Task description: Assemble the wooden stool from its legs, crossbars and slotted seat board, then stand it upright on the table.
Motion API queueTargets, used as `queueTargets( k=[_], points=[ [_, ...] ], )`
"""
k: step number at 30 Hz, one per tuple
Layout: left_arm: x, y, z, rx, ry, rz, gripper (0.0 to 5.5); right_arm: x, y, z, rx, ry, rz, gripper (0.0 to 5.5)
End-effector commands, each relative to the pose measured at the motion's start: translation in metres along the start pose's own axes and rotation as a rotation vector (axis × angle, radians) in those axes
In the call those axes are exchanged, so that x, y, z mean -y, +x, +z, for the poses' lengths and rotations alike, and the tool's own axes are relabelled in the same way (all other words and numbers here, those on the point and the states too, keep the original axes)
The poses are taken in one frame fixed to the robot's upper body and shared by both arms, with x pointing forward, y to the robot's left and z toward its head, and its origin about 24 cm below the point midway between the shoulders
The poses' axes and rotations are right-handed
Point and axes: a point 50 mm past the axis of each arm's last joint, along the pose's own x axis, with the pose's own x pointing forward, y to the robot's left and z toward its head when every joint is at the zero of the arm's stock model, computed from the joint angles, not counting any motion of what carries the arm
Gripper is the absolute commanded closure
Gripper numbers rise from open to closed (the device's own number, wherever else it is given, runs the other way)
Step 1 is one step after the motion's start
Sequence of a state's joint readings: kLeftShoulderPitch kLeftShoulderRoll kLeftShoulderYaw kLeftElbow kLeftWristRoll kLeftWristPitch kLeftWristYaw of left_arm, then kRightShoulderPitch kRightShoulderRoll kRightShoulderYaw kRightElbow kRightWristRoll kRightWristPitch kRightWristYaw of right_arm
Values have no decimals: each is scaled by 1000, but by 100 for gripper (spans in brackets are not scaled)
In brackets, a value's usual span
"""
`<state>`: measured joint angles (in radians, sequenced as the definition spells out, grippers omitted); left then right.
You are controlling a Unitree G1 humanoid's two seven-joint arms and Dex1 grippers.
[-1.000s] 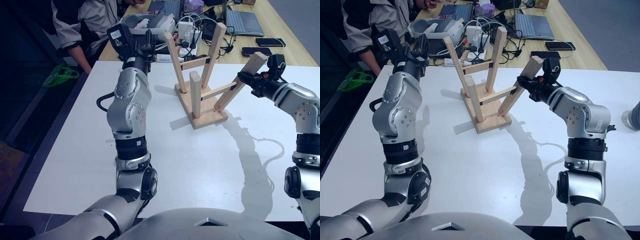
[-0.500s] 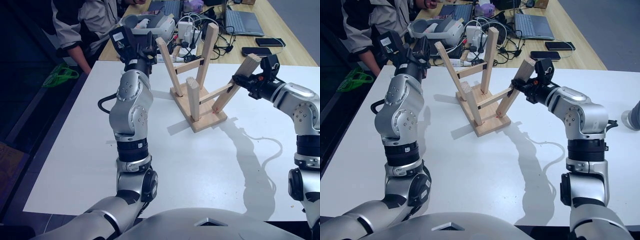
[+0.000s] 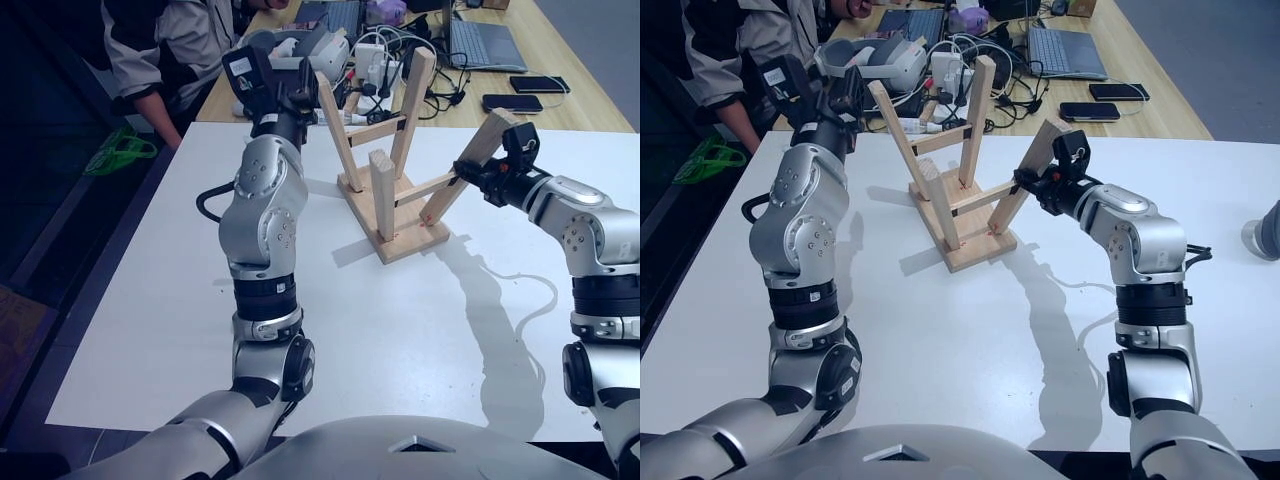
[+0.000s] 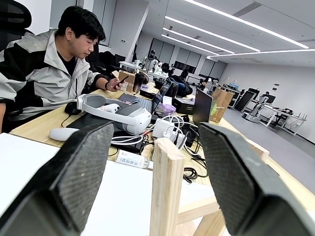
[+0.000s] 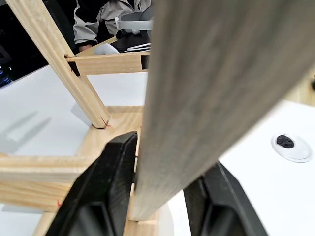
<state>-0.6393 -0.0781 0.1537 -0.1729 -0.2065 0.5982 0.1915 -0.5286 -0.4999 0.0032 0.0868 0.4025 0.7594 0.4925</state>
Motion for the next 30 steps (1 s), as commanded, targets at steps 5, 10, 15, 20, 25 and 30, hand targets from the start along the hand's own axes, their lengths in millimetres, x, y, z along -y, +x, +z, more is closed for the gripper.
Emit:
queueTargets(
  k=[5,10,15,20,25,30],
  points=[
    [2,13,12,14,75,-49,234,-7,11,-27,-65,80,4,404],
    [0,19,18,25,98,-60,234,-7,9,1,75,189,34,404],
    [-3,24,25,39,114,-64,234,-17,-3,10,117,222,127,404],
    [-5,27,29,48,159,-71,234,-18,-22,17,127,199,176,404],
    [-6,31,35,58,180,-80,234,-16,-37,21,134,167,177,404],
    [-7,31,35,58,193,-84,234,-21,-44,21,143,150,197,404]
  ],
)
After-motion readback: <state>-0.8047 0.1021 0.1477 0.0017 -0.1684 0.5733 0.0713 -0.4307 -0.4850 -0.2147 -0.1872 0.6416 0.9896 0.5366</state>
